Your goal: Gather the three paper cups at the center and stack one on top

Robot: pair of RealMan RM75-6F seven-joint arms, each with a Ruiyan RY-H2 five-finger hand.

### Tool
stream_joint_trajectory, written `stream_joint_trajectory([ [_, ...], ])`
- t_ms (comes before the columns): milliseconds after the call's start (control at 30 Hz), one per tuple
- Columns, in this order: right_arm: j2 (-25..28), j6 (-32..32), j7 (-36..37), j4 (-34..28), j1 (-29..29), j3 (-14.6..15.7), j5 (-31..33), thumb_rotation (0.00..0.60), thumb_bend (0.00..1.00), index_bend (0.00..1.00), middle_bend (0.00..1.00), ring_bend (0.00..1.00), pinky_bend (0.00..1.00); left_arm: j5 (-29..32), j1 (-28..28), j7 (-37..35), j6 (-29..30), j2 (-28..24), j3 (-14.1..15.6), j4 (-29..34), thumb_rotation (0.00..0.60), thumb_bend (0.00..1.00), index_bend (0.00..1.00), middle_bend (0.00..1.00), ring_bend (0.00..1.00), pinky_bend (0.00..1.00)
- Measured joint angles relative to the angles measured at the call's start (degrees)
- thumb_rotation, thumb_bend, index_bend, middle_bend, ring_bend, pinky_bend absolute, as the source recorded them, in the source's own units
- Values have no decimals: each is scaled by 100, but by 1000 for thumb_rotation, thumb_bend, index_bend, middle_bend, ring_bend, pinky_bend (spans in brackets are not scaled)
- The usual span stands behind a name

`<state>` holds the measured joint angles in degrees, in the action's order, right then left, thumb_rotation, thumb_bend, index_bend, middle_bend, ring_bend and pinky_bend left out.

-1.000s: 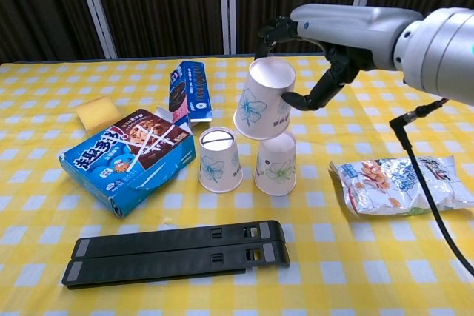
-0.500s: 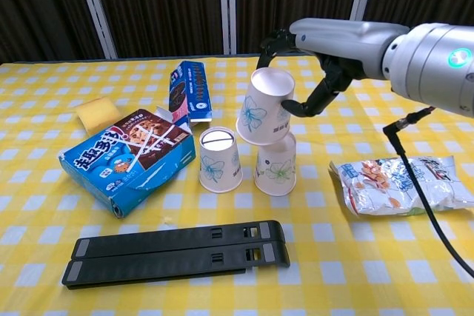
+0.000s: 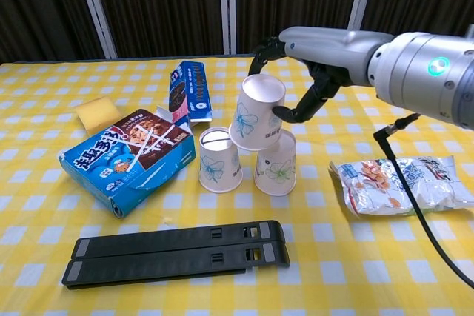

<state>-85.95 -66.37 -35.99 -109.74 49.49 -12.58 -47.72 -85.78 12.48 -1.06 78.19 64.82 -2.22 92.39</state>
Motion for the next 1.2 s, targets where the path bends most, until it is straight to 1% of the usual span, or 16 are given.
stream_joint_trajectory([
  [267, -71, -18, 37, 31, 15, -6, -9, 600, 353, 342, 27, 0, 0, -9, 0, 92, 6, 23, 12, 46, 600, 249, 0, 0, 0, 0],
  [500, -115, -16, 56, 80, 32, -25, 45, 600, 304, 328, 16, 0, 0, 2, -13, 77, 27, 11, 3, 59, 600, 249, 0, 0, 0, 0],
  [533, -129, -11, 78, 79, 34, -33, 49, 600, 298, 318, 12, 0, 0, 10, -14, 77, 31, 14, -1, 60, 600, 248, 0, 0, 0, 0],
  [700, -167, 35, 97, 138, 57, -44, 122, 600, 246, 202, 0, 0, 0, 19, -20, 99, 30, 8, 2, 74, 600, 249, 0, 0, 0, 0],
  [867, -154, 61, 87, 132, 67, -26, 168, 600, 227, 130, 0, 0, 0, 25, -18, 114, 16, 10, 4, 78, 600, 249, 0, 0, 0, 0],
  [1100, -73, 2, 99, 37, 48, -41, 128, 600, 211, 87, 0, 0, 0, 19, -26, 124, 42, 14, -1, 84, 600, 249, 0, 0, 0, 0],
  [1200, 43, -72, 44, -42, 13, -11, 76, 600, 204, 67, 0, 0, 0, 24, -31, 100, 51, 16, -6, 70, 600, 241, 0, 0, 0, 0],
])
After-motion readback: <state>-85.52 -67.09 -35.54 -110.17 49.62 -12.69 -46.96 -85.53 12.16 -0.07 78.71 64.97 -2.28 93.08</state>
